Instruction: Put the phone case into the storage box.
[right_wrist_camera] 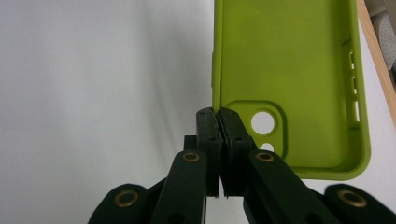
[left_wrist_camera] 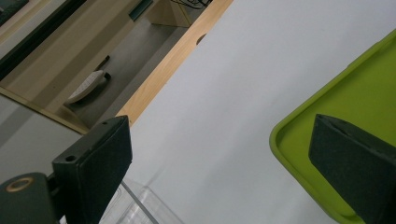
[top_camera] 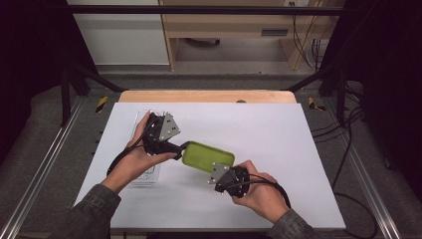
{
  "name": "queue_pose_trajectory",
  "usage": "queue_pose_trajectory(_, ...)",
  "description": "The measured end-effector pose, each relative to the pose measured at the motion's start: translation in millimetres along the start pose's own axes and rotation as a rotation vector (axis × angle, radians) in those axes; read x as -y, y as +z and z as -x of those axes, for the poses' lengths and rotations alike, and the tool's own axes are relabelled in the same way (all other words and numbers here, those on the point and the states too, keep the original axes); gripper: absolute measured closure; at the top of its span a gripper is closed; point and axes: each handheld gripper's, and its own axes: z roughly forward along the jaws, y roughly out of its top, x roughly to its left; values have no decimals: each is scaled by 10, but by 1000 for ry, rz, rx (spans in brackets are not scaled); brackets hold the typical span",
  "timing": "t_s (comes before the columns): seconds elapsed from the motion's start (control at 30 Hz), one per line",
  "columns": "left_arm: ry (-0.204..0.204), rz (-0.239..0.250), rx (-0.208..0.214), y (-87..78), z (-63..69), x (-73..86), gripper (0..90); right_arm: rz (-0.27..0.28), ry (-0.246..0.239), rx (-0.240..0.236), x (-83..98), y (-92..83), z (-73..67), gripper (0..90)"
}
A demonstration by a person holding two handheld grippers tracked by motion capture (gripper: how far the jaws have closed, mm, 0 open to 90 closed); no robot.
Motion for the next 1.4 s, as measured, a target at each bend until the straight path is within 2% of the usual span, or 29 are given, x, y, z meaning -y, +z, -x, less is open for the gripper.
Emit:
queue_pose_trajectory(0.7, 24, -10, 20, 65, 51, -77, 58, 3, -21, -4, -43, 27, -37, 881)
queue_pose_trajectory(1.4, 83, -38, 38, 74, 103, -155, 61, 9, -27, 3, -53, 8, -65, 880)
